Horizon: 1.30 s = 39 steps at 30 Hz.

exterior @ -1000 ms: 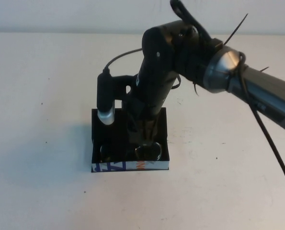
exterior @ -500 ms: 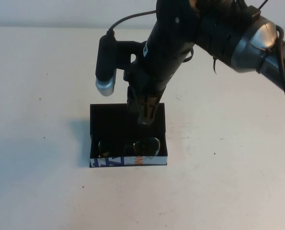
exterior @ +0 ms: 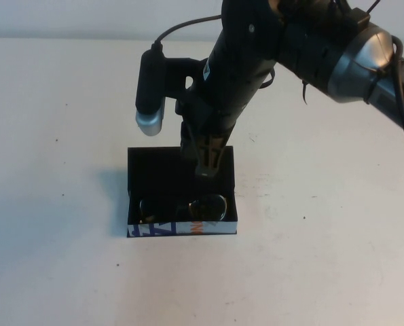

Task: Return glasses to glasses case
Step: Place the glasses in the glasses case, then close the glasses case

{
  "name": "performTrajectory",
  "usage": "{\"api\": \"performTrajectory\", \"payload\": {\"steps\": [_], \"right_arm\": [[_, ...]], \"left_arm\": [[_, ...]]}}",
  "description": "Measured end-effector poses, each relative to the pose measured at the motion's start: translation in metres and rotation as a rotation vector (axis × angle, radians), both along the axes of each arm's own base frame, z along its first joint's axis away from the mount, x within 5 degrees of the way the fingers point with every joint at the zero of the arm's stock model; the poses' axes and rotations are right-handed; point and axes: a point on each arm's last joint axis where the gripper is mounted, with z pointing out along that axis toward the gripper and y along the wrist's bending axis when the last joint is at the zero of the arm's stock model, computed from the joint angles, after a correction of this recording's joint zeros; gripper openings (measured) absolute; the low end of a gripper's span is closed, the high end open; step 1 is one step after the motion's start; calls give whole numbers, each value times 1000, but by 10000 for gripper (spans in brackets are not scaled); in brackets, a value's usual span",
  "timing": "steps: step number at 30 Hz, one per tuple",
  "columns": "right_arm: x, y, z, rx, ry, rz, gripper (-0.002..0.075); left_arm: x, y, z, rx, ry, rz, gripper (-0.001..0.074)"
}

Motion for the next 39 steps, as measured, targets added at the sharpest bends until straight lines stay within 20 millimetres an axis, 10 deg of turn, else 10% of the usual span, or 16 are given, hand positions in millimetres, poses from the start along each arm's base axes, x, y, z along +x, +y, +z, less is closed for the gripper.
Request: {"api": "performTrajectory", "payload": {"steps": [12, 22, 39], "right_arm": [[0, 0, 0, 2, 4, -9, 36], [12, -5, 3, 98, 36, -265, 31], [55, -30, -13, 298, 207, -720, -11]], "left_arm": [[6, -6, 16, -338, 138, -22, -1], [67, -44, 69, -55, 473, -265, -1], [143, -125, 0, 301, 692, -502, -1]]}}
